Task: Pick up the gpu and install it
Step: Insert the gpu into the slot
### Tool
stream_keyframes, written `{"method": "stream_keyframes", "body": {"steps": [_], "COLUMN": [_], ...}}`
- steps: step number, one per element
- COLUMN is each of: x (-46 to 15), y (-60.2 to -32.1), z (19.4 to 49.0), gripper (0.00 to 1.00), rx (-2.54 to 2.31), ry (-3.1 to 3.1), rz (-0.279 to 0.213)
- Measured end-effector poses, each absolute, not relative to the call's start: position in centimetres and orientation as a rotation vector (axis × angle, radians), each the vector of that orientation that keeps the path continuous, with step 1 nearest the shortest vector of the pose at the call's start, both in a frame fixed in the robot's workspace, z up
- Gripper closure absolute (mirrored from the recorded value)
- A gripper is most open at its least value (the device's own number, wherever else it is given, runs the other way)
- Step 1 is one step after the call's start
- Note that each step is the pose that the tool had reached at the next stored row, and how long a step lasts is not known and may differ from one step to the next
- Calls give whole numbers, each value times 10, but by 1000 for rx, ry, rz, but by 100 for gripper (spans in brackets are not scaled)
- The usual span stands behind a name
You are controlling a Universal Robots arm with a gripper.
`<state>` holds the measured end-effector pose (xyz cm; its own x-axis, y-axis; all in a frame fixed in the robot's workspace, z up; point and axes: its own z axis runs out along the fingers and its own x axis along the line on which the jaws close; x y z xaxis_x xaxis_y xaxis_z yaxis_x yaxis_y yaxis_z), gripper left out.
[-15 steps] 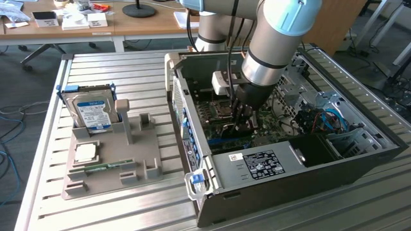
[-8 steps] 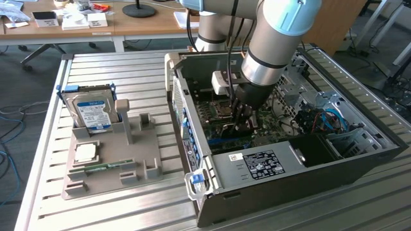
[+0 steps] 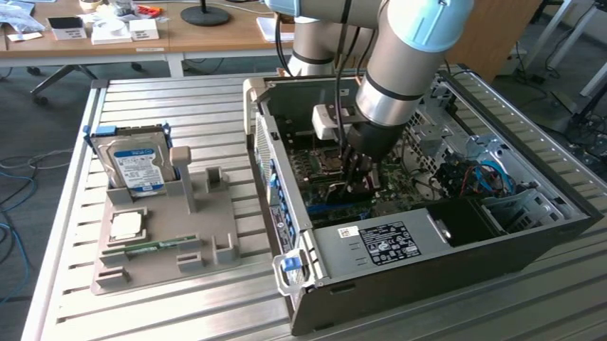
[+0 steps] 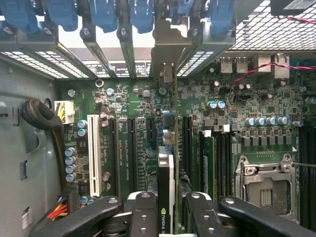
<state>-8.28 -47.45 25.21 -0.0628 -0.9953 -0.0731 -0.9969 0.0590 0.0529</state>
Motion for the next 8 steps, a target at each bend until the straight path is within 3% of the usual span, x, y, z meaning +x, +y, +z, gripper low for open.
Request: {"method": "stream_keyframes", "body": {"steps": [8], "x": [-83], "y": [-474], "z": [252], "gripper": [73], "rx": [-2139], "ry": [2274], "rz": [138]}}
